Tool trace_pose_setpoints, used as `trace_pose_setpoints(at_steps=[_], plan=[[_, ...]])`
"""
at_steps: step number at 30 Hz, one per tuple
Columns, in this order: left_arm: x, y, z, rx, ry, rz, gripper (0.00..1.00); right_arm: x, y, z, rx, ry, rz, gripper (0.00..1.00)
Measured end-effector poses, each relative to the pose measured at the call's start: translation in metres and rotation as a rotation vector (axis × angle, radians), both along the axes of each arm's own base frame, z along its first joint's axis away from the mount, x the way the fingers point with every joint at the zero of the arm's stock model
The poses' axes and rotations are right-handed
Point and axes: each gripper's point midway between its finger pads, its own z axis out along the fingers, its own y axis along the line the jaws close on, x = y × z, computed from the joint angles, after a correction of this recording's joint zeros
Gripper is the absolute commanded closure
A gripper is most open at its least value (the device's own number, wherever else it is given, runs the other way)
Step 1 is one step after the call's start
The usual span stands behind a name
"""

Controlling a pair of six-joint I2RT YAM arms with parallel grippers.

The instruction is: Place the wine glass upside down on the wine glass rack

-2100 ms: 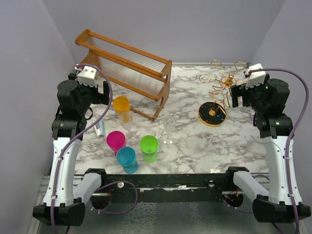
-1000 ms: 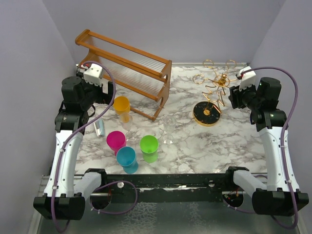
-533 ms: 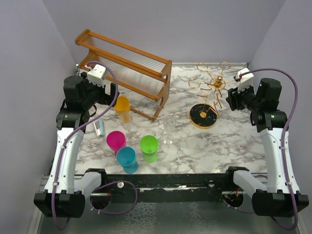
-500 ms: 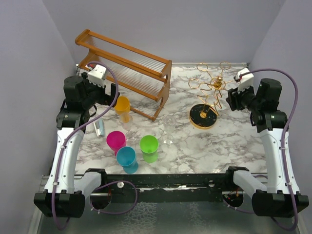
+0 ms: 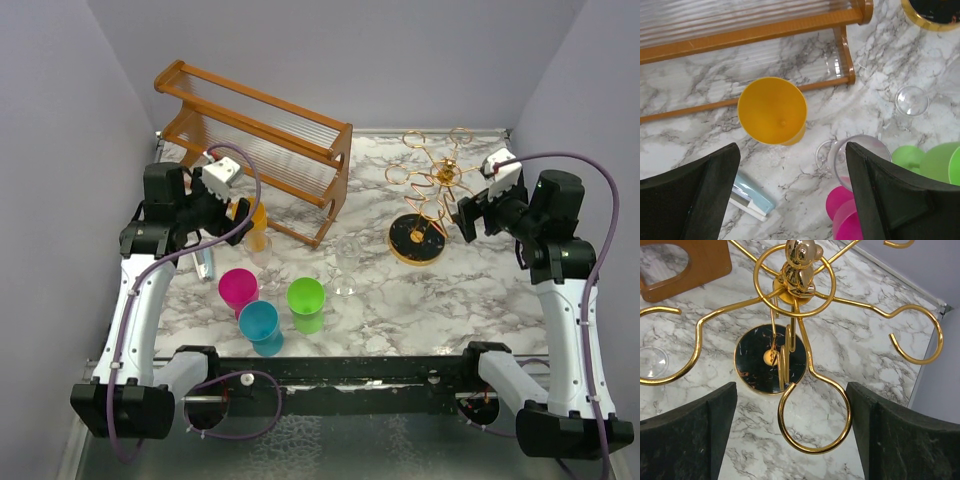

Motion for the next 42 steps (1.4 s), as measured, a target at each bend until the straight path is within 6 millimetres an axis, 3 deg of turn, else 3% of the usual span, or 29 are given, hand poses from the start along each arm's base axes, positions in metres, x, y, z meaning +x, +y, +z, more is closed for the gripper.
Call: trace_pose_setpoints(at_steps=[4, 10, 19, 28, 37, 42], plan=[[-0.012, -0.004, -0.014, 0.036, 0.059, -0.064, 0.18, -0.006, 0.003, 0.002, -0.006, -0.006, 0.023, 0.07], [-0.019, -0.011, -0.020, 0.088, 0.102, -0.145, 0.31, -0.018, 0.009, 0.005, -0.003, -0.010, 0.061, 0.07], [-0.026, -0.029, -0.042, 0.158, 0.190, -0.239, 0.48, -0.022, 0.017, 0.033, 0.008, -0.069, 0.108, 0.06], [-0.034, -0.044, -0.064, 0.252, 0.264, -0.292, 0.62, -0.019, 0.017, 0.030, 0.006, -0.055, 0.109, 0.06], [-0.035, -0.047, -0.061, 0.298, 0.257, -0.298, 0.68, -0.016, 0.017, 0.033, 0.006, -0.056, 0.110, 0.06], [-0.035, -0.047, -0.058, 0.315, 0.251, -0.301, 0.77, -0.014, 0.017, 0.031, 0.008, -0.048, 0.110, 0.06]])
